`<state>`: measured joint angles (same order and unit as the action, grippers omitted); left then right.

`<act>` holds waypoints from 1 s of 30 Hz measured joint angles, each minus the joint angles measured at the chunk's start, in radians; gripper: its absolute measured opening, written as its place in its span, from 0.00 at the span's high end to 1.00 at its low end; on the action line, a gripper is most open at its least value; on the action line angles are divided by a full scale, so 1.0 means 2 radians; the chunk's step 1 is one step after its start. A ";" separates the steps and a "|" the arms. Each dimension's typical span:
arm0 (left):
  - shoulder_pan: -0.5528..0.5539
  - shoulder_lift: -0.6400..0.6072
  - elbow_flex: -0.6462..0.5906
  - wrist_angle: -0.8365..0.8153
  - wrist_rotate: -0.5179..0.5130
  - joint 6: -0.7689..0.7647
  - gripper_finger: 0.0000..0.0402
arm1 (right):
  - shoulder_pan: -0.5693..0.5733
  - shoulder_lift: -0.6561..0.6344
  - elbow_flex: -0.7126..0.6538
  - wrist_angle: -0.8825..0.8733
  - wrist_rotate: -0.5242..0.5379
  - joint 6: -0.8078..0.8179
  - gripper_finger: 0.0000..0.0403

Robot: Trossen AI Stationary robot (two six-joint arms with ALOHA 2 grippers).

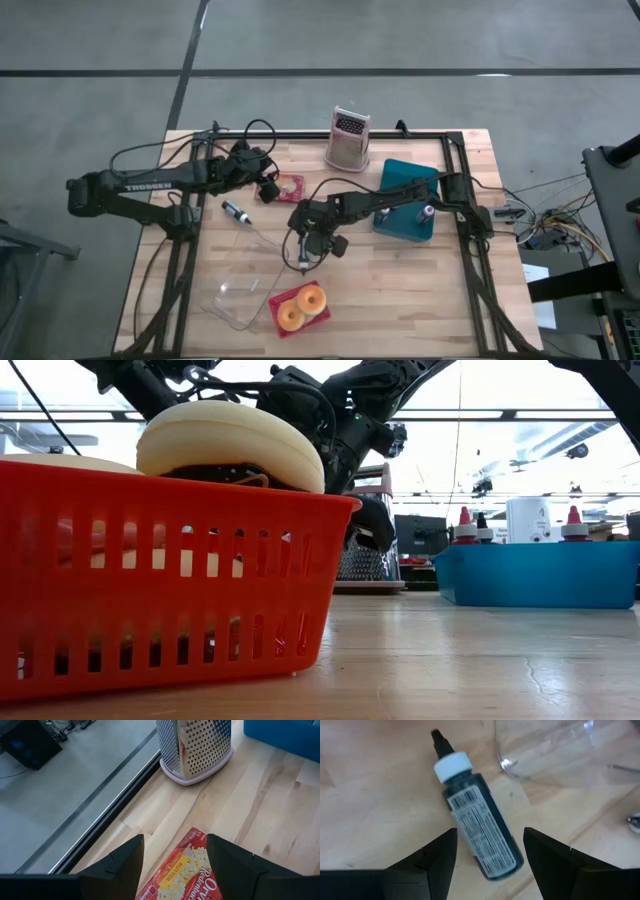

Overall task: Pick & Place Food Item
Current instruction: Put the right black food coloring bottle into the blue bin

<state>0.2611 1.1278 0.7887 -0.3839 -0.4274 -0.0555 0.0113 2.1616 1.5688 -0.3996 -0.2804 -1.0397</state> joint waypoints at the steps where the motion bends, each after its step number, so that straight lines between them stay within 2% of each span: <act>1: 0.000 0.000 0.000 0.001 0.000 0.000 0.46 | 0.001 0.000 0.000 0.001 -0.004 0.000 0.44; 7: 0.000 0.000 0.000 0.004 0.000 0.000 0.46 | 0.003 0.027 0.016 0.004 -0.006 0.000 0.44; 17: 0.000 0.000 0.000 0.005 0.000 0.006 0.46 | 0.003 0.094 0.124 -0.105 -0.006 0.013 0.47; 23: 0.000 0.000 -0.002 0.005 0.000 0.008 0.46 | 0.003 0.095 0.144 -0.127 0.001 0.052 0.59; 30: 0.000 0.000 -0.004 0.005 0.000 0.008 0.46 | 0.003 0.090 0.136 -0.163 0.020 0.103 0.76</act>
<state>0.2615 1.1278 0.7815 -0.3744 -0.4271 -0.0399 0.0177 2.3407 1.8401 -0.7263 -0.2406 -0.8340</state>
